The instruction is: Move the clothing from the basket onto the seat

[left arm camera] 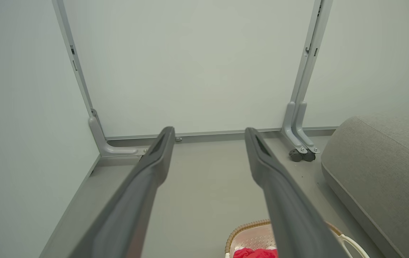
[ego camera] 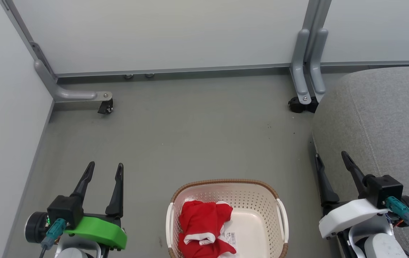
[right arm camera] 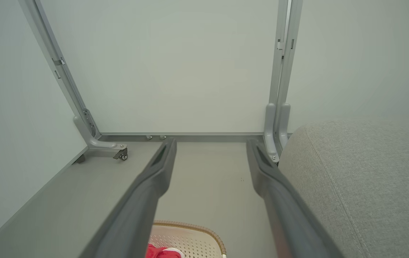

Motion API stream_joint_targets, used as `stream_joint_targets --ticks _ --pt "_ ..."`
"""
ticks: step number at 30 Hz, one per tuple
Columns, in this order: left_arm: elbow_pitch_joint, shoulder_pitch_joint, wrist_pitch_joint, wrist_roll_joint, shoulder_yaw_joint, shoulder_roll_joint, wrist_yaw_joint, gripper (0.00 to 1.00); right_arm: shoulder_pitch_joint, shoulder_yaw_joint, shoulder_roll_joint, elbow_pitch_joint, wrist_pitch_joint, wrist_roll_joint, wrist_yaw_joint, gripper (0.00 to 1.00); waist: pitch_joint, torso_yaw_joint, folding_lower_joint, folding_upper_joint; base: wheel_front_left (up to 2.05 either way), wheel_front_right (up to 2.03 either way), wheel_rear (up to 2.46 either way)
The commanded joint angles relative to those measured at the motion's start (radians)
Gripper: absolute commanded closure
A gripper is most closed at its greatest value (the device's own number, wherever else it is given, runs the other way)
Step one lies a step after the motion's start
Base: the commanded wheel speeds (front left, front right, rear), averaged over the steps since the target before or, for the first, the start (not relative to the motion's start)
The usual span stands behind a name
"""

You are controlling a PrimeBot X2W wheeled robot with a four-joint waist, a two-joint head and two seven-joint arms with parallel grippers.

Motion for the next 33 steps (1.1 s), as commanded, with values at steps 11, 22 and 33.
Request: stream_joint_targets --ticks 11,22,33 --pt "0.010 -0.010 -0.009 -0.020 -0.004 0.004 -0.003 0.00 0.012 -0.003 -0.003 0.014 -0.011 0.013 0.000 0.00 0.001 0.000 0.0000 0.0000 0.00 0.00 0.00" --pt "0.022 -0.004 -0.009 -0.022 0.000 0.004 -0.003 0.00 0.010 -0.002 -0.003 0.013 -0.007 0.003 0.000 0.00 -0.001 0.001 0.0000 0.0000 0.00 0.00 0.00" --pt "0.046 -0.030 -0.009 0.003 -0.009 -0.008 -0.003 0.00 -0.014 -0.010 -0.003 -0.014 0.007 -0.018 0.000 0.00 0.028 0.003 0.0000 0.0000 0.00 0.00 0.00"
